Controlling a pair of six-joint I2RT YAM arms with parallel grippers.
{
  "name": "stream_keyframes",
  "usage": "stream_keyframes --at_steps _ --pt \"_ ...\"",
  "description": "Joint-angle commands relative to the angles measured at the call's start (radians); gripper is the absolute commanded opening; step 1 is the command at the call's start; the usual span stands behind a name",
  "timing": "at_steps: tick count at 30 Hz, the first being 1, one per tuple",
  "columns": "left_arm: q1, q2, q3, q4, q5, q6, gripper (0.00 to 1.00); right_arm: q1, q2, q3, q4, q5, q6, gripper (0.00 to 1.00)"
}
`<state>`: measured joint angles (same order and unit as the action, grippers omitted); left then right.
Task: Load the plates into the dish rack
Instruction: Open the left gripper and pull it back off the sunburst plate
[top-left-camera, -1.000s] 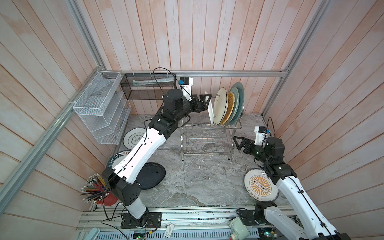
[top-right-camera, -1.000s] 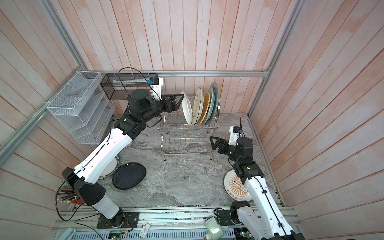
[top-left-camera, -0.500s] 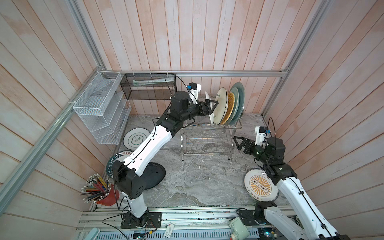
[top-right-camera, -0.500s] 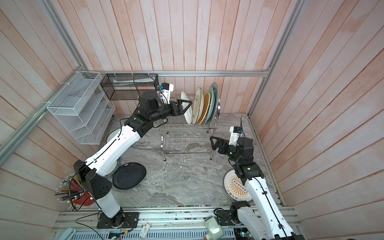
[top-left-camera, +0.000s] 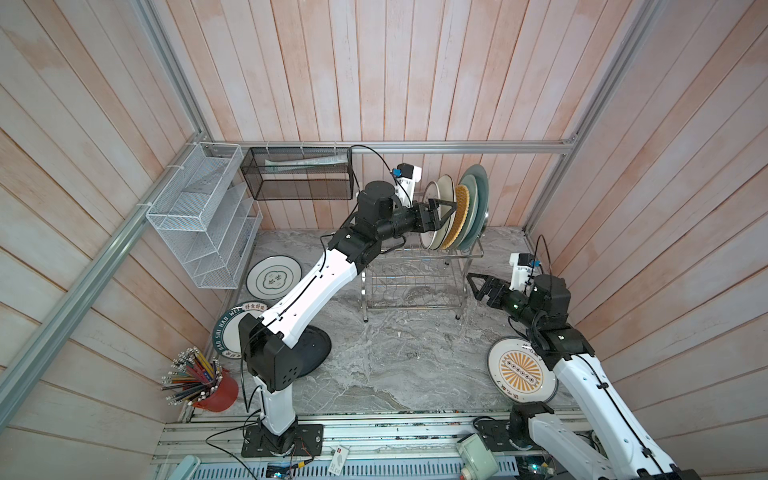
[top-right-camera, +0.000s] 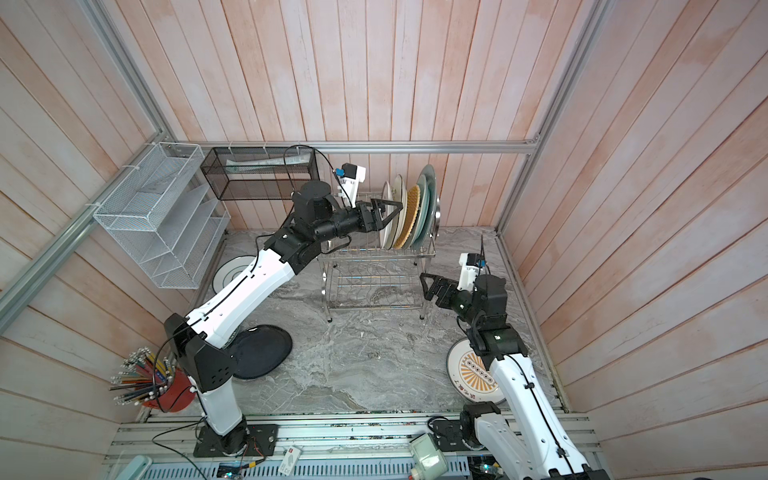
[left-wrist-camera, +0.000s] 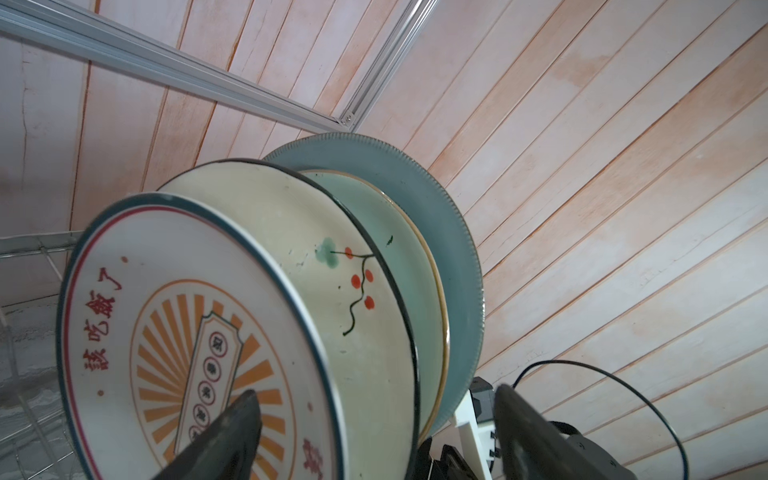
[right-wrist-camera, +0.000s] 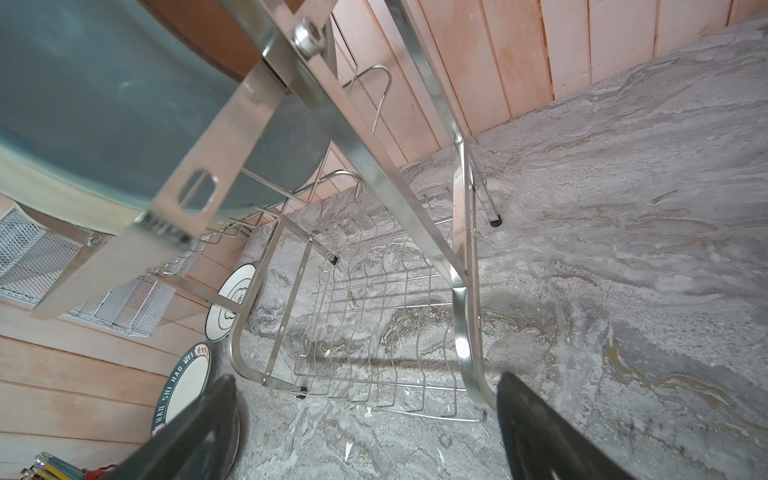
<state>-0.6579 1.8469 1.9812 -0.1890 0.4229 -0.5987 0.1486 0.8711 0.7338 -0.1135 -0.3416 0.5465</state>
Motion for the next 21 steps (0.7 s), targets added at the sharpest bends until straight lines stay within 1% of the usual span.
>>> stream_keyframes --at_steps 1,7,12,14,17,21 --pt "-0.005 0.020 0.036 0.024 0.014 -0.010 0.88 -0.003 -0.019 0.020 -0.012 0.009 0.003 0.98" --pt "-0.008 -0.002 0.031 0.007 -0.032 0.012 0.88 -0.002 -0.027 0.019 -0.019 0.013 0.010 0.98" --pt "0.000 -0.056 0.008 -0.009 -0.059 0.066 0.88 -0.003 -0.015 0.037 -0.038 0.021 0.013 0.98" --pt "0.011 -0.104 -0.044 0.011 -0.053 0.078 0.88 -0.005 -0.016 0.048 -0.064 0.037 0.012 0.97" --pt "0.038 -0.210 -0.198 0.064 -0.046 0.101 0.90 -0.024 -0.035 0.057 -0.125 0.068 0.016 0.97" --pt "0.077 -0.375 -0.406 0.104 -0.040 0.164 0.94 -0.084 -0.052 0.049 -0.242 0.137 0.063 0.98"
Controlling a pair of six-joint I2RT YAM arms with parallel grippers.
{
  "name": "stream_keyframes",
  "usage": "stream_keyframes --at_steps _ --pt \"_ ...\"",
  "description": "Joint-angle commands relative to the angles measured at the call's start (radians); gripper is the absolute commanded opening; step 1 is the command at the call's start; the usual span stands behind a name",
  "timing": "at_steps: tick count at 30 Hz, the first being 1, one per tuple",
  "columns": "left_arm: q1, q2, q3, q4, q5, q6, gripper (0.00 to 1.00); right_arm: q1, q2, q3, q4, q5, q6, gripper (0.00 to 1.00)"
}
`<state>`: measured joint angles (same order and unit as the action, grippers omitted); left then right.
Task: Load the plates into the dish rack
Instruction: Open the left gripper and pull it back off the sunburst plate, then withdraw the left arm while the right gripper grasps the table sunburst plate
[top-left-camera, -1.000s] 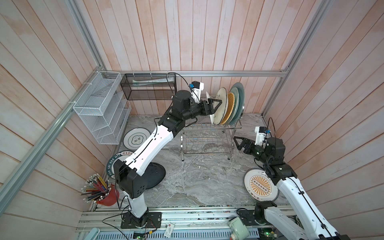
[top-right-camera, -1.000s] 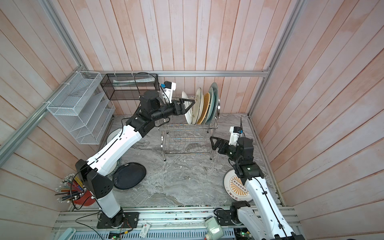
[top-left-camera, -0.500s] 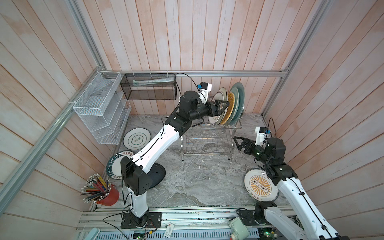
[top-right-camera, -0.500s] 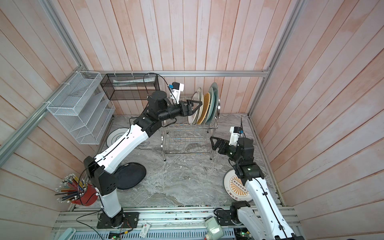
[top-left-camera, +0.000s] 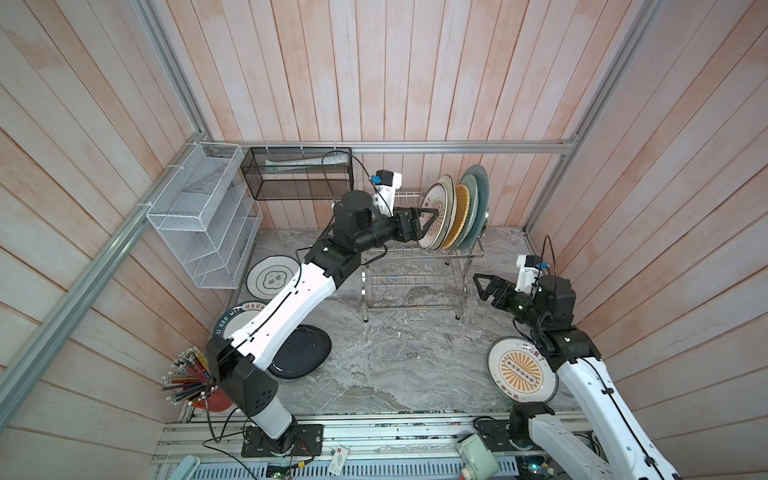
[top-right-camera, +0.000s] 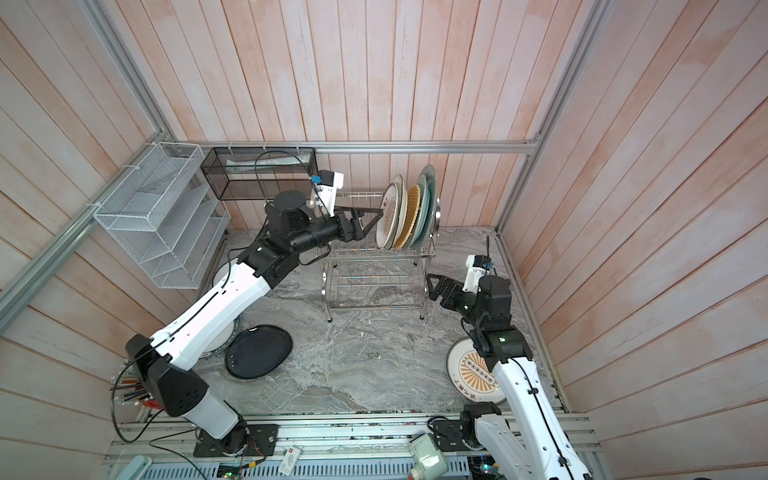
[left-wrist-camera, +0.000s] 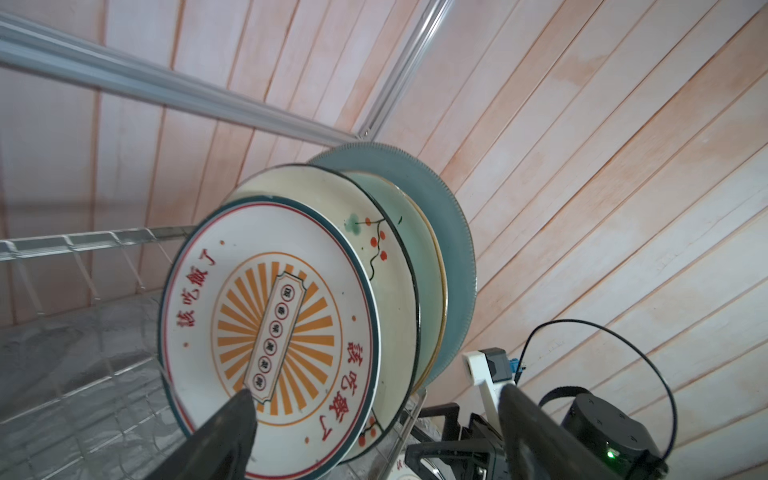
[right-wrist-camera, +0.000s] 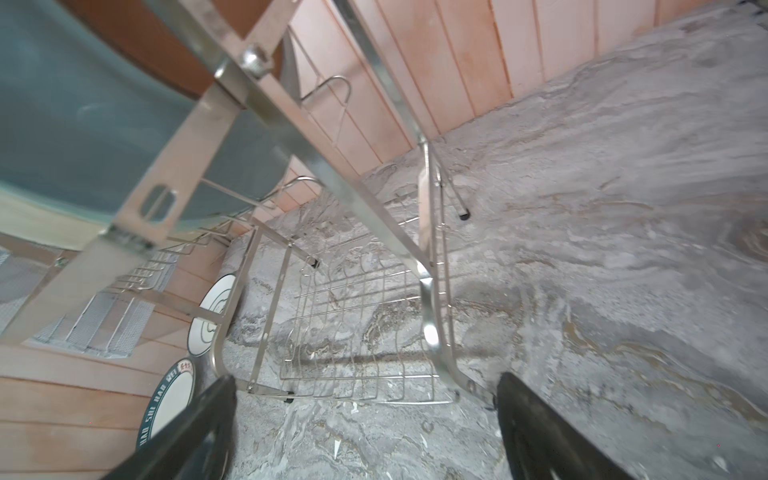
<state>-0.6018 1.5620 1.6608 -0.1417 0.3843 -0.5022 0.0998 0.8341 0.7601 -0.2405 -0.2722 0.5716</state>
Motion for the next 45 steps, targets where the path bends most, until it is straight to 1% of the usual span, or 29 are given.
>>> stream_keyframes --at_steps 1,4,9,13,16,20,22,24,26,28,33,35,38,39,41,45 --pt "0.029 -0.132 -0.132 0.060 0.003 0.085 0.95 -0.055 -0.013 0.015 -0.149 0.086 0.061 0.98" --pt "0.064 -0.242 -0.250 0.054 0.038 0.122 1.00 -0.126 -0.006 -0.023 -0.238 0.170 0.147 0.98" --pt "0.139 -0.434 -0.437 0.030 0.085 0.153 1.00 -0.308 0.014 -0.134 -0.288 0.205 0.275 0.98" --pt "0.206 -0.549 -0.563 0.007 0.141 0.151 1.00 -0.435 0.029 -0.221 -0.270 0.264 0.344 0.98" --pt "0.230 -0.591 -0.626 -0.034 0.169 0.150 1.00 -0.509 0.016 -0.272 -0.247 0.321 0.374 0.98" --pt "0.236 -0.634 -0.703 -0.046 0.178 0.147 1.00 -0.651 -0.014 -0.335 -0.225 0.284 0.366 0.98" --pt "0.238 -0.647 -0.737 -0.038 0.185 0.136 1.00 -0.723 -0.027 -0.362 -0.214 0.240 0.349 0.98" --pt "0.236 -0.654 -0.754 -0.030 0.196 0.127 1.00 -0.768 -0.031 -0.380 -0.207 0.218 0.333 0.98" --pt "0.237 -0.659 -0.766 -0.017 0.207 0.119 1.00 -0.813 -0.027 -0.396 -0.198 0.162 0.313 0.98" --pt "0.237 -0.660 -0.768 -0.011 0.211 0.116 1.00 -0.834 -0.029 -0.408 -0.197 0.128 0.299 0.98" --pt "0.237 -0.658 -0.767 -0.003 0.210 0.113 1.00 -0.852 -0.074 -0.390 -0.226 0.122 0.271 0.98" --pt "0.237 -0.656 -0.771 0.003 0.215 0.110 1.00 -0.852 -0.086 -0.377 -0.197 0.077 0.260 0.98" --pt "0.237 -0.645 -0.773 0.014 0.220 0.100 1.00 -0.852 -0.057 -0.337 -0.213 0.033 0.218 0.98" --pt "0.238 -0.640 -0.770 0.013 0.224 0.097 1.00 -0.852 -0.054 -0.321 -0.237 0.057 0.211 0.98" --pt "0.237 -0.640 -0.768 0.013 0.225 0.097 1.00 -0.854 -0.064 -0.302 -0.283 0.158 0.229 0.98" --pt "0.237 -0.647 -0.768 0.003 0.212 0.100 1.00 -0.884 -0.059 -0.299 -0.312 0.231 0.215 0.98"
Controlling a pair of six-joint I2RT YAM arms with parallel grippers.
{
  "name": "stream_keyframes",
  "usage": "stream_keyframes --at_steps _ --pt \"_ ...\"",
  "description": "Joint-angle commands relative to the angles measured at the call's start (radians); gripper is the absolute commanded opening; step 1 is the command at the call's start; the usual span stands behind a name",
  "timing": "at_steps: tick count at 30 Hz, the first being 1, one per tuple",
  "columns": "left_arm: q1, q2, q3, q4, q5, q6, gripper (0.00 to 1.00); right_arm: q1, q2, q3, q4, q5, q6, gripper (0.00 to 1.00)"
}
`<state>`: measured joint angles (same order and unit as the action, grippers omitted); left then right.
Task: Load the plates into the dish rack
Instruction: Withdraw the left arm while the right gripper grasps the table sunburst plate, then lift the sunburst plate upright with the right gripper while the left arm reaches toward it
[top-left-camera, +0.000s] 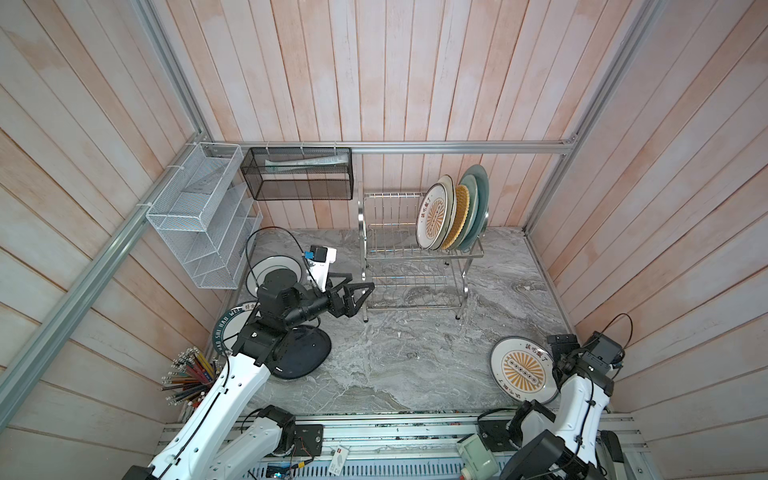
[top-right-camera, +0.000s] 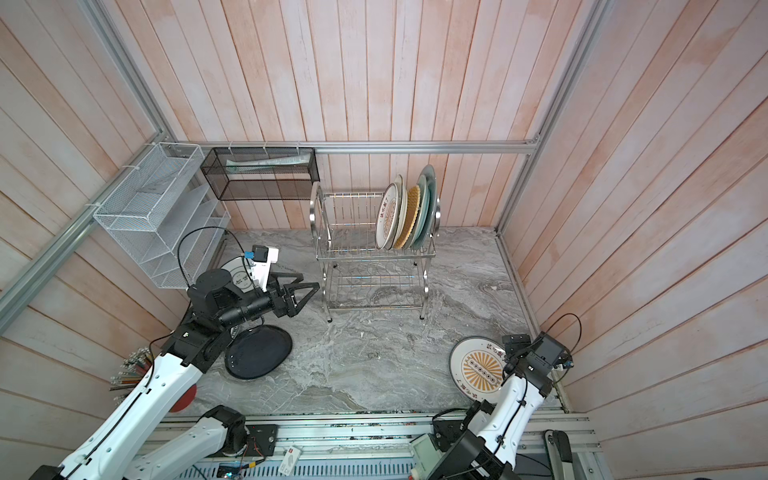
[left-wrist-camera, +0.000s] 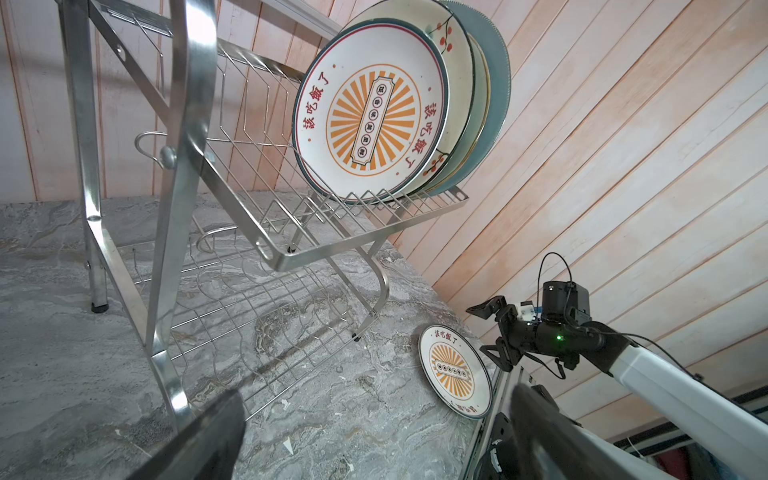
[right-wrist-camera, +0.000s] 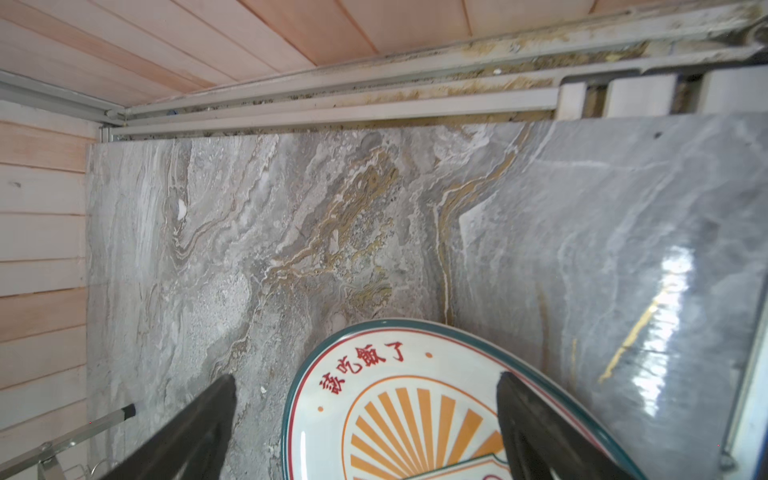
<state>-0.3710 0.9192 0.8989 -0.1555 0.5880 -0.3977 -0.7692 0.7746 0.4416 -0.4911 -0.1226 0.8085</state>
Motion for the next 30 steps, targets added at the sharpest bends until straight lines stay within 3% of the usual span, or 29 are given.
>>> stream_keyframes --at_steps 1,3,11,19,30 --pt "0.006 -0.006 -0.007 0.013 0.009 -0.005 1.00 -0.025 0.001 0.021 -0.061 0.104 -0.023 0.98" --pt "0.006 -0.007 -0.009 0.011 0.015 -0.006 1.00 -0.049 0.010 0.013 -0.052 0.126 -0.026 0.98" --pt "0.005 -0.011 -0.015 0.019 0.027 -0.011 1.00 -0.064 -0.007 -0.062 -0.020 0.035 -0.008 0.98" --pt "0.006 -0.011 -0.012 0.019 0.041 -0.012 1.00 -0.058 -0.027 -0.130 -0.011 -0.187 -0.030 0.97" --pt "0.007 0.021 -0.013 0.044 0.078 -0.044 1.00 0.307 -0.126 -0.232 0.026 -0.296 0.054 0.95"
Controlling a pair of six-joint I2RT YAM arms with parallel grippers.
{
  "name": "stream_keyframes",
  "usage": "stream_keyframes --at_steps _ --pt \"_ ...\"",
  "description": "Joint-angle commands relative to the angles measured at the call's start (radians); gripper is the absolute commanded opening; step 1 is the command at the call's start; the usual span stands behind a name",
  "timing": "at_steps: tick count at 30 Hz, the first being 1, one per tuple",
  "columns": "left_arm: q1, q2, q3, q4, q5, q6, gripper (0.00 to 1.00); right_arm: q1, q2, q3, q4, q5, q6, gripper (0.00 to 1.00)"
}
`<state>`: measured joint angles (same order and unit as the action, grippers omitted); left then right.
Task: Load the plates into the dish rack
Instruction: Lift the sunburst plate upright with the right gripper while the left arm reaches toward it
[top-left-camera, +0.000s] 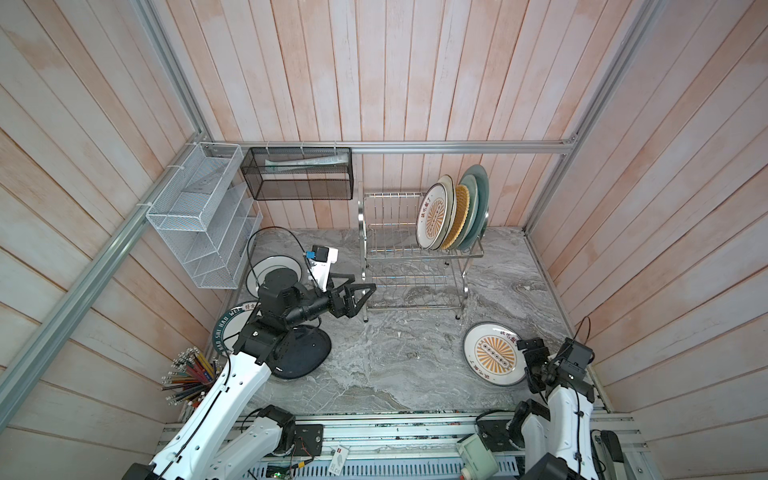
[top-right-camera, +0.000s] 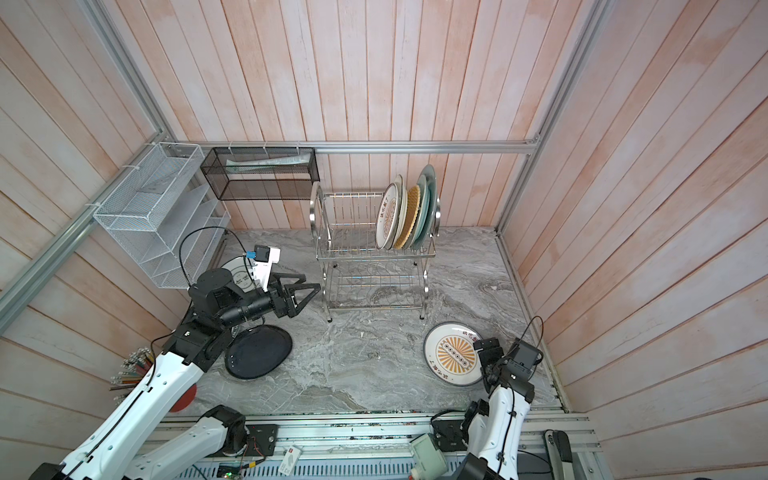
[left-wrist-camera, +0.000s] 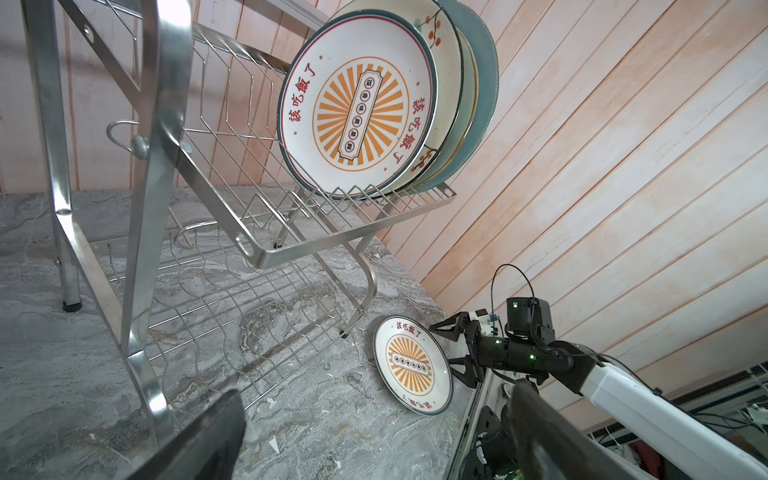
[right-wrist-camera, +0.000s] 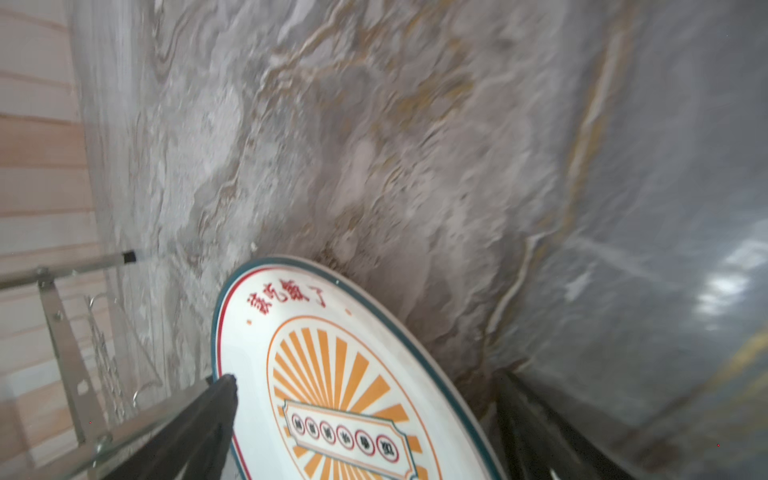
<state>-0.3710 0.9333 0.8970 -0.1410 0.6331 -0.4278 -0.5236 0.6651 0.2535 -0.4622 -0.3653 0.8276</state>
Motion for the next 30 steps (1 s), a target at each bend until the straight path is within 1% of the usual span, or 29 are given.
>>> stream_keyframes --at_steps 1,3,6,7,10,12,14,17,21,25,26,27,28,30 --pt "0.006 0.011 -0.012 0.033 0.045 -0.017 1.00 0.085 -0.031 -0.057 0.012 -0.067 0.035 0.93" --pt "0.006 0.017 -0.023 0.046 0.086 -0.025 1.00 0.119 -0.054 -0.087 0.049 -0.101 0.037 0.89" --pt "0.005 0.036 -0.052 0.073 0.155 -0.056 1.00 0.138 -0.079 -0.126 0.084 -0.157 0.036 0.71" --pt "0.006 0.042 -0.064 0.083 0.175 -0.066 1.00 0.143 -0.083 -0.138 0.092 -0.170 0.035 0.67" --pt "0.002 0.052 -0.102 0.109 0.213 -0.096 1.00 0.163 -0.082 -0.167 0.117 -0.190 0.034 0.61" --pt "-0.010 0.051 -0.124 0.117 0.211 -0.101 1.00 0.171 -0.079 -0.176 0.132 -0.187 0.033 0.59" --pt "-0.035 0.053 -0.132 0.115 0.198 -0.089 1.00 0.178 -0.072 -0.185 0.152 -0.179 0.040 0.54" --pt "-0.080 0.067 -0.132 0.107 0.177 -0.073 1.00 0.179 -0.041 -0.199 0.182 -0.181 0.047 0.49" --pt "-0.103 0.085 -0.130 0.122 0.148 -0.085 1.00 0.181 -0.023 -0.198 0.206 -0.190 0.060 0.31" --pt "-0.103 0.091 -0.127 0.135 0.131 -0.091 1.00 0.182 -0.068 -0.156 0.133 -0.168 0.066 0.10" --pt "-0.104 0.091 -0.124 0.134 0.131 -0.089 1.00 0.183 -0.085 -0.141 0.111 -0.160 0.066 0.07" --pt "-0.106 0.093 -0.120 0.129 0.131 -0.084 1.00 0.182 -0.095 -0.122 0.085 -0.147 0.066 0.03" --pt "-0.109 0.095 -0.116 0.124 0.131 -0.077 1.00 0.183 -0.094 -0.100 0.063 -0.136 0.063 0.00" --pt "-0.124 0.092 -0.112 0.123 0.126 -0.057 1.00 0.183 -0.086 -0.058 0.029 -0.114 0.057 0.00"
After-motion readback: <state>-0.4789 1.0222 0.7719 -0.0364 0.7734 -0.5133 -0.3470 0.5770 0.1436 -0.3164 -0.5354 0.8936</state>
